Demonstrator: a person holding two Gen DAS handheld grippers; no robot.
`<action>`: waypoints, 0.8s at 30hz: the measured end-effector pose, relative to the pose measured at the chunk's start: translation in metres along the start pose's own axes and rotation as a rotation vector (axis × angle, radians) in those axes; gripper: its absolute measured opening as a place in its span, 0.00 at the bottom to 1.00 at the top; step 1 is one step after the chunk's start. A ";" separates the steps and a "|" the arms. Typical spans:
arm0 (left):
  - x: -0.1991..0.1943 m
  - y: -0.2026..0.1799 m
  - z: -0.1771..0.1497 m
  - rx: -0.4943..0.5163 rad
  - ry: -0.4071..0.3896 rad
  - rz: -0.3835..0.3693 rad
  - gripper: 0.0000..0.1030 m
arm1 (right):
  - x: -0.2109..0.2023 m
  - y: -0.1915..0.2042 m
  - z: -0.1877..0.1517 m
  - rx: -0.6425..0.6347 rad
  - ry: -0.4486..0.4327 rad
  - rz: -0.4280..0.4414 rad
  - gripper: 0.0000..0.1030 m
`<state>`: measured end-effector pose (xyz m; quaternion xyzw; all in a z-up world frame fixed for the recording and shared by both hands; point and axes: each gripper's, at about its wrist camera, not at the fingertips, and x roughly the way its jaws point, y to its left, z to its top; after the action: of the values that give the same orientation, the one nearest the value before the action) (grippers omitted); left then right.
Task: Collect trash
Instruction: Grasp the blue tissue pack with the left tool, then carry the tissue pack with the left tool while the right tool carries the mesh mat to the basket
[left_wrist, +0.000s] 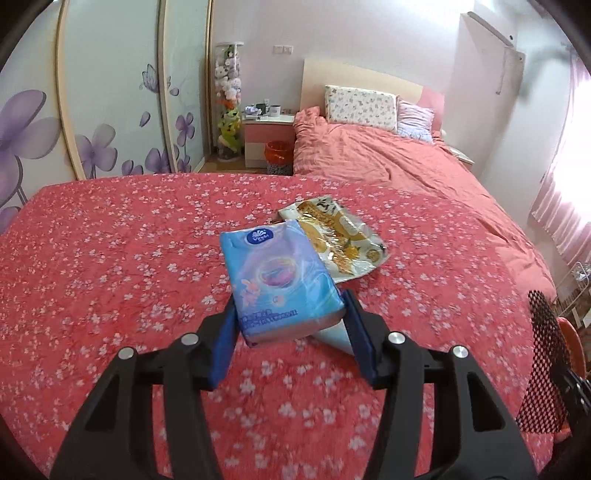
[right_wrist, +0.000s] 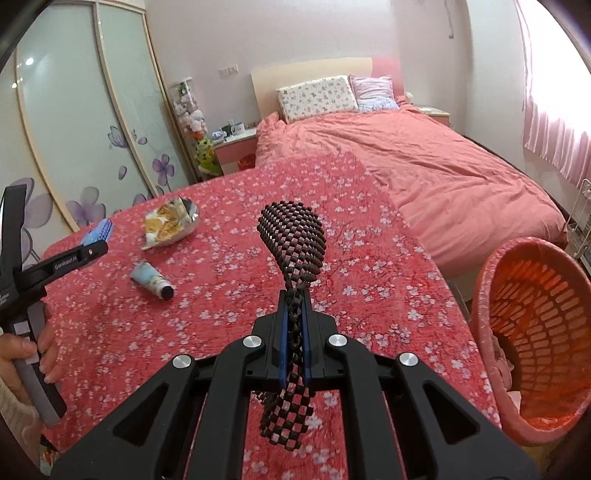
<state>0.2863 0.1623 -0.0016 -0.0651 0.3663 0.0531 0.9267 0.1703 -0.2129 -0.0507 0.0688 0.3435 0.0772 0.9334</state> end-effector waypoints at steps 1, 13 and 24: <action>-0.006 -0.001 0.000 0.004 -0.003 -0.008 0.51 | -0.004 0.000 0.000 0.001 -0.007 0.000 0.06; -0.064 -0.046 -0.012 0.100 -0.052 -0.107 0.52 | -0.053 -0.010 -0.003 0.019 -0.092 -0.015 0.06; -0.095 -0.107 -0.025 0.197 -0.068 -0.212 0.52 | -0.088 -0.039 -0.009 0.061 -0.160 -0.057 0.06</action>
<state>0.2159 0.0484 0.0543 -0.0106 0.3293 -0.0793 0.9408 0.1017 -0.2670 -0.0091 0.0932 0.2716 0.0344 0.9573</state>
